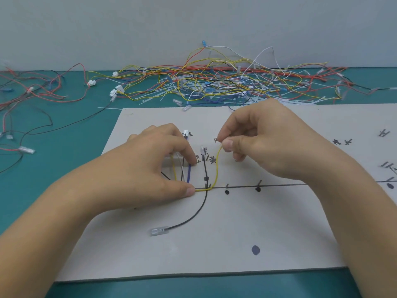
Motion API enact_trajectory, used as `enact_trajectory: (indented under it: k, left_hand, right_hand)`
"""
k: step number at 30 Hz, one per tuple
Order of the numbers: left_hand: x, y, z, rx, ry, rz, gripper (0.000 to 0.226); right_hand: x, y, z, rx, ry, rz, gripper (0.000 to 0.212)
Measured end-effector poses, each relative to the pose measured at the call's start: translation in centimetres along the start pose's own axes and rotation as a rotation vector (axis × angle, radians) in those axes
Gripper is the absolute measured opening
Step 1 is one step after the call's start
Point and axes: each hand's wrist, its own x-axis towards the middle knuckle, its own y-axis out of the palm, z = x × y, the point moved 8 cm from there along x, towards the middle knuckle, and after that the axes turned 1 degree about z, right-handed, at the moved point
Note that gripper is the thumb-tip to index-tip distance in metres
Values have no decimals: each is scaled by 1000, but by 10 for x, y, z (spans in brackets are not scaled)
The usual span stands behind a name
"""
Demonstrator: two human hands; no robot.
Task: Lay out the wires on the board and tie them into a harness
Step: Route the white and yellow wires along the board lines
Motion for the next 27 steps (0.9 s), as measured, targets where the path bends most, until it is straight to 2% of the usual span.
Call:
enact_trajectory:
  k: [10, 17, 22, 27]
  left_hand:
    - [1, -1, -4, -8, 19, -33, 50]
    - [0, -1, -8, -72, 60, -25, 53]
    - [1, 4, -9, -26, 74, 19, 39]
    - [1, 4, -8, -6, 76, 14, 40]
  right_hand:
    - [6, 19, 7, -294, 28, -47, 12]
    - [10, 29, 11, -276, 11, -111, 3]
    - [12, 26, 8, -193, -5, -139, 8]
    - [8, 30, 14, -203, -53, -89, 16]
